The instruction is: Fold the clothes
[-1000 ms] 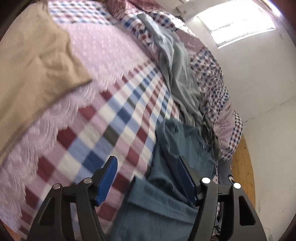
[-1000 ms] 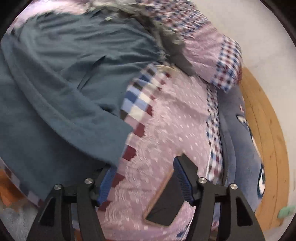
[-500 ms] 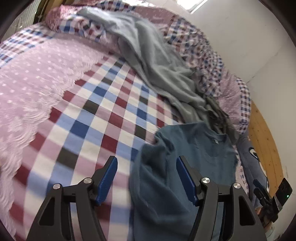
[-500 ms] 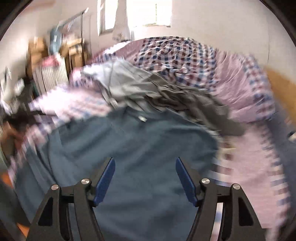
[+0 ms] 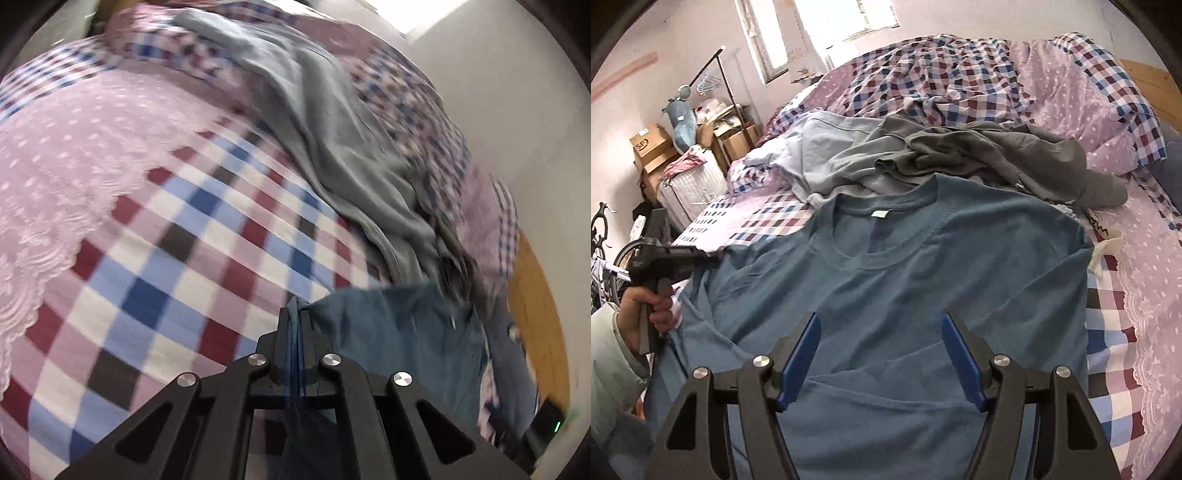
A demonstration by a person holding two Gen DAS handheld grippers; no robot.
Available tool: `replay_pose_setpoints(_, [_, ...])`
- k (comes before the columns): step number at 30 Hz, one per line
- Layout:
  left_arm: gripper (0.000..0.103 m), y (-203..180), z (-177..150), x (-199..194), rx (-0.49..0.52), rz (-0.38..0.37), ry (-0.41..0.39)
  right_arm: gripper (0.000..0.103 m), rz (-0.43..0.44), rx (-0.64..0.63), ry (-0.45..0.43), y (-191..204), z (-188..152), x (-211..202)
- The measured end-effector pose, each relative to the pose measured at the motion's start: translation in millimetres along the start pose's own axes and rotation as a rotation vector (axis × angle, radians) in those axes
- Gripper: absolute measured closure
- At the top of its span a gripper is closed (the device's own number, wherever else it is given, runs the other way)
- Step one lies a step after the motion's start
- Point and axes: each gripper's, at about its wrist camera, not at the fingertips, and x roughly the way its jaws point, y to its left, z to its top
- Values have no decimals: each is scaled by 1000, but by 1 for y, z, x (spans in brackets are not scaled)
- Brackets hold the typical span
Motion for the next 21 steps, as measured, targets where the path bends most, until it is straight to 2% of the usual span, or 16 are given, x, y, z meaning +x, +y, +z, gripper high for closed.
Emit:
replay_pose_setpoints(3, [102, 20, 0, 9, -86, 32, 16, 31, -18, 8, -4, -3, -2, 0])
replay_pose_setpoints(5, [102, 30, -2, 17, -125, 16, 30, 31, -28, 12, -3, -4, -4, 1])
replay_pose_setpoints(7, [102, 30, -1, 17, -129, -5, 27, 31, -45, 0, 2, -1, -5, 4])
replay_pose_setpoints(13, [97, 33, 4, 18, -144, -51, 37, 31, 12, -34, 14, 16, -4, 7])
replay_pose_setpoints(17, [77, 35, 9, 14, -150, -108, 44, 31, 72, -62, 36, 35, -1, 13])
replay_pose_setpoints(21, [71, 35, 9, 9, -153, -137, 33, 31, 187, -113, 60, 68, 12, 27])
